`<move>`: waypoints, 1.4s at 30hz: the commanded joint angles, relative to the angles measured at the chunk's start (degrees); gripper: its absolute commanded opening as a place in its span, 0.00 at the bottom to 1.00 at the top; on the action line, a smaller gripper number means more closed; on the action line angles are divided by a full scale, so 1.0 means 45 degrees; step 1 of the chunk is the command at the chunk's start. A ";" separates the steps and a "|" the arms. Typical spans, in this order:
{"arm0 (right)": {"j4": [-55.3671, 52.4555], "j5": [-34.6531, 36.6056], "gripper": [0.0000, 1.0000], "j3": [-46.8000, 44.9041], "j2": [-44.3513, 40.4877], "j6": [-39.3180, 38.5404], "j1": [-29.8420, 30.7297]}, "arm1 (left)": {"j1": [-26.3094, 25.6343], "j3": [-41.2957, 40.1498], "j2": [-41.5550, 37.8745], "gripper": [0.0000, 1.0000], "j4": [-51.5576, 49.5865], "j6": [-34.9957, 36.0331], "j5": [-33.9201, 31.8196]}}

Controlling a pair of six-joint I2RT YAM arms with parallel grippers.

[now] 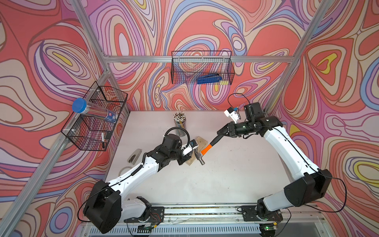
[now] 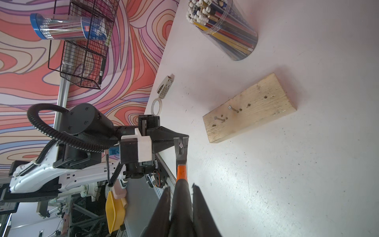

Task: Use a claw hammer to pull out a nail
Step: Pick up the nail with the hammer.

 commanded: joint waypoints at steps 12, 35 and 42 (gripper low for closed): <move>0.1703 -0.3047 0.00 0.0401 0.2837 -0.0048 0.1061 | -0.0265 0.0161 -0.0919 0.00 0.1859 0.0428 0.1342; 0.2629 -0.0656 0.00 -0.0297 0.3781 -0.0839 0.2819 | -0.0197 -0.0032 -0.1194 0.00 0.2617 -0.0573 0.1843; 0.4622 -0.2225 0.00 -0.1011 0.3224 0.1278 0.2822 | 0.0008 -0.0091 -0.1318 0.00 0.3024 -0.1370 0.1881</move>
